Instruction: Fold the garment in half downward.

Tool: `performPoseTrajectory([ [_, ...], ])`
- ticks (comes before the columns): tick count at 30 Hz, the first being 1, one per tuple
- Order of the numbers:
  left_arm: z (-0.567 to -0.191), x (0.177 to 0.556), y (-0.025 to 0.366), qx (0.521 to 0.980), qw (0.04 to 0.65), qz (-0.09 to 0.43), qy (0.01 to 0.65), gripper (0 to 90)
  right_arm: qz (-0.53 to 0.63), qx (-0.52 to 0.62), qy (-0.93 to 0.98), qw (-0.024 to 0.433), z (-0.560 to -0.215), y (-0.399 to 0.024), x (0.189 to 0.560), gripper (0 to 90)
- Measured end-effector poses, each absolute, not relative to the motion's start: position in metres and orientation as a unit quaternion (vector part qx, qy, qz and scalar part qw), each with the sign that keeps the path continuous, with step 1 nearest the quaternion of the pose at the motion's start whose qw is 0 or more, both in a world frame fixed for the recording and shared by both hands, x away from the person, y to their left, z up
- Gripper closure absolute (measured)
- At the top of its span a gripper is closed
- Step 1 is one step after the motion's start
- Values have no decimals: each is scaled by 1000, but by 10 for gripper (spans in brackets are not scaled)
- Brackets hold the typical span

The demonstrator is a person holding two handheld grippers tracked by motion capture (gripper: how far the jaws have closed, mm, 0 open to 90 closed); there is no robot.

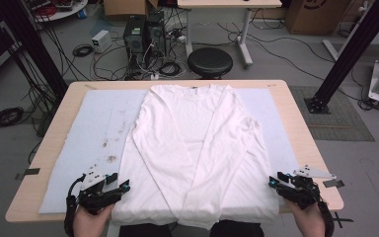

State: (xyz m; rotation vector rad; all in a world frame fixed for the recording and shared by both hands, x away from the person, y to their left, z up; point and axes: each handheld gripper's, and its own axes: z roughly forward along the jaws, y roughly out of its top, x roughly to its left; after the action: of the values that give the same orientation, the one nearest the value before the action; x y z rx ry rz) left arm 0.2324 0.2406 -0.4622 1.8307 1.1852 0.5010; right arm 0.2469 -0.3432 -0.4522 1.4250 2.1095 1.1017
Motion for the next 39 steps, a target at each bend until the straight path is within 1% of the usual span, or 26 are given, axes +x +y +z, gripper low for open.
performPoseTrajectory([
  [2,-463,232,240,732,440,201,479,495,384,500,754,185,-453,-341,247,585],
  [5,-462,231,239,738,440,196,473,613,380,490,762,188,-453,-339,246,657],
  [7,-462,230,236,740,434,201,473,634,383,487,763,185,-454,-340,245,695],
  [9,-461,230,235,741,430,204,473,682,384,478,768,184,-454,-340,244,772],
  [11,-460,230,235,745,428,199,471,777,385,470,774,177,-453,-340,243,863],
  [12,-460,230,235,746,429,195,470,827,384,468,776,174,-453,-339,242,884],
  [13,-460,230,235,747,429,191,471,856,382,465,779,176,-453,-338,242,887],
  [14,-459,230,235,748,428,190,471,863,380,465,780,177,-452,-338,242,890],
  [20,-456,223,240,745,437,173,473,875,401,472,768,162,-446,-347,235,898],
  [24,-452,211,239,757,434,166,460,878,417,469,765,146,-441,-348,224,899],
  [28,-448,194,236,766,440,143,447,879,419,455,774,135,-437,-345,207,900],
  [33,-446,165,245,764,452,128,442,879,423,444,780,124,-437,-355,177,900],
  [35,-445,162,248,764,453,125,442,878,424,444,780,122,-437,-358,173,900],
  [36,-446,155,252,758,459,130,445,866,427,443,780,113,-439,-364,164,888],
  [37,-446,156,253,755,460,136,448,825,430,443,778,115,-439,-364,164,872],
  [38,-445,158,254,749,463,142,452,720,431,445,776,118,-439,-364,164,838],
  [39,-444,162,255,740,468,145,460,647,432,448,773,122,-437,-364,166,811],
])
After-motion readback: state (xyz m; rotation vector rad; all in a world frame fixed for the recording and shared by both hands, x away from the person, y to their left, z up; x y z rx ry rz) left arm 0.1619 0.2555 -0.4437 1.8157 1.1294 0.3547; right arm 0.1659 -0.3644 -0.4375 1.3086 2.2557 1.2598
